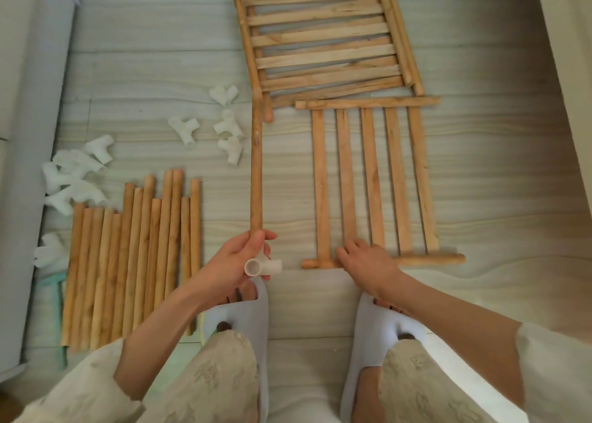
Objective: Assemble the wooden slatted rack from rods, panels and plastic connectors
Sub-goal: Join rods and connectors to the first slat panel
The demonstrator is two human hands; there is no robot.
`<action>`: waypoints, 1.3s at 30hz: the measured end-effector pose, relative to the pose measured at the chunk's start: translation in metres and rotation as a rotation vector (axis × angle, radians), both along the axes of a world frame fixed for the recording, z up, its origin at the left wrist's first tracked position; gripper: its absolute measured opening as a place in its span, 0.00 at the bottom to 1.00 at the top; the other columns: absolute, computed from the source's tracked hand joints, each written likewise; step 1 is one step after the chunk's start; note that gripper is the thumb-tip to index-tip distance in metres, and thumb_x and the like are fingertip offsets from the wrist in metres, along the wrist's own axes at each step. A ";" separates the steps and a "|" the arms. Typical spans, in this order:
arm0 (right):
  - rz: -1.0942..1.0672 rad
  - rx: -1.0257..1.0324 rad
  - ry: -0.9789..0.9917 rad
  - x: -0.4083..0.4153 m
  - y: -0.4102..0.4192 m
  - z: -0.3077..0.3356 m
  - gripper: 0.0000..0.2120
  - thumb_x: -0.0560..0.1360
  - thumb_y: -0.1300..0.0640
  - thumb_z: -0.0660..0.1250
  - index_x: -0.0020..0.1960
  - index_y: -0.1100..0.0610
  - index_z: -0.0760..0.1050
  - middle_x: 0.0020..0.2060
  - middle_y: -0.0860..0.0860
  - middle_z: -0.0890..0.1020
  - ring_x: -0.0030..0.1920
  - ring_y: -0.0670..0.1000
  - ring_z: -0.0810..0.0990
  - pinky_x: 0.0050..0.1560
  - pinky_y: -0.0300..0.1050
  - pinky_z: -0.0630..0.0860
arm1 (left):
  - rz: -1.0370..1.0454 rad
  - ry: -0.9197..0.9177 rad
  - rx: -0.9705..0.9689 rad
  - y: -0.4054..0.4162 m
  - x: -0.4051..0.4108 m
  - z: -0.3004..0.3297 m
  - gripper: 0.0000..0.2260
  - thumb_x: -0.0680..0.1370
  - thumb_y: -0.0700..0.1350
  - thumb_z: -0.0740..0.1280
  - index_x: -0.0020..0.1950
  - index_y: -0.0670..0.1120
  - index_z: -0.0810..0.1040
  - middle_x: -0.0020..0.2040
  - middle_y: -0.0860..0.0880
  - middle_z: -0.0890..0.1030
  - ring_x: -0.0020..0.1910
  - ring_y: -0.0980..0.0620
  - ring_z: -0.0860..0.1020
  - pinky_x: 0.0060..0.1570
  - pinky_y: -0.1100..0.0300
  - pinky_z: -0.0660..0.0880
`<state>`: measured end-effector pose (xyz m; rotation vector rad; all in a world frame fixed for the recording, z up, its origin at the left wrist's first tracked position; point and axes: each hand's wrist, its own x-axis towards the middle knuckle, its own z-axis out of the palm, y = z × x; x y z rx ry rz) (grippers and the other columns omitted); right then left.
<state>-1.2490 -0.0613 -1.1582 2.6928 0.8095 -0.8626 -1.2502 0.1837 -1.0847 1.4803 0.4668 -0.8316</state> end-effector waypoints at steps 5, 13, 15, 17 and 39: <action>0.045 0.180 -0.017 0.006 -0.002 0.041 0.16 0.62 0.58 0.77 0.45 0.58 0.74 0.40 0.53 0.76 0.35 0.54 0.76 0.28 0.45 0.64 | 0.029 -0.141 0.066 -0.003 0.017 0.023 0.13 0.82 0.48 0.56 0.58 0.43 0.75 0.40 0.49 0.76 0.37 0.54 0.75 0.40 0.63 0.75; -0.077 0.591 -0.509 0.036 0.000 0.182 0.20 0.74 0.41 0.55 0.46 0.54 0.79 0.37 0.50 0.76 0.28 0.50 0.75 0.19 0.41 0.66 | 0.412 -0.098 -0.206 0.003 0.046 0.113 0.13 0.82 0.49 0.57 0.48 0.42 0.77 0.30 0.52 0.72 0.26 0.58 0.68 0.28 0.65 0.62; -0.047 0.631 -0.608 0.035 0.006 0.217 0.21 0.75 0.40 0.55 0.47 0.53 0.80 0.36 0.48 0.77 0.29 0.49 0.77 0.20 0.38 0.63 | 0.461 -0.051 -0.300 0.001 0.046 0.137 0.13 0.81 0.48 0.57 0.46 0.41 0.75 0.31 0.50 0.73 0.23 0.56 0.68 0.21 0.66 0.62; -0.004 0.674 -0.641 0.029 0.011 0.235 0.21 0.76 0.40 0.54 0.47 0.52 0.80 0.36 0.47 0.77 0.31 0.48 0.78 0.22 0.36 0.61 | 0.454 -0.008 -0.333 -0.001 0.044 0.156 0.13 0.81 0.47 0.57 0.45 0.41 0.74 0.33 0.48 0.73 0.19 0.56 0.67 0.18 0.68 0.60; 0.049 0.765 -0.602 0.002 0.028 0.226 0.26 0.79 0.37 0.45 0.44 0.51 0.76 0.34 0.45 0.75 0.22 0.48 0.71 0.19 0.37 0.61 | 0.540 0.224 -0.216 -0.014 0.010 0.178 0.13 0.79 0.38 0.49 0.48 0.46 0.72 0.50 0.53 0.78 0.18 0.56 0.59 0.21 0.69 0.52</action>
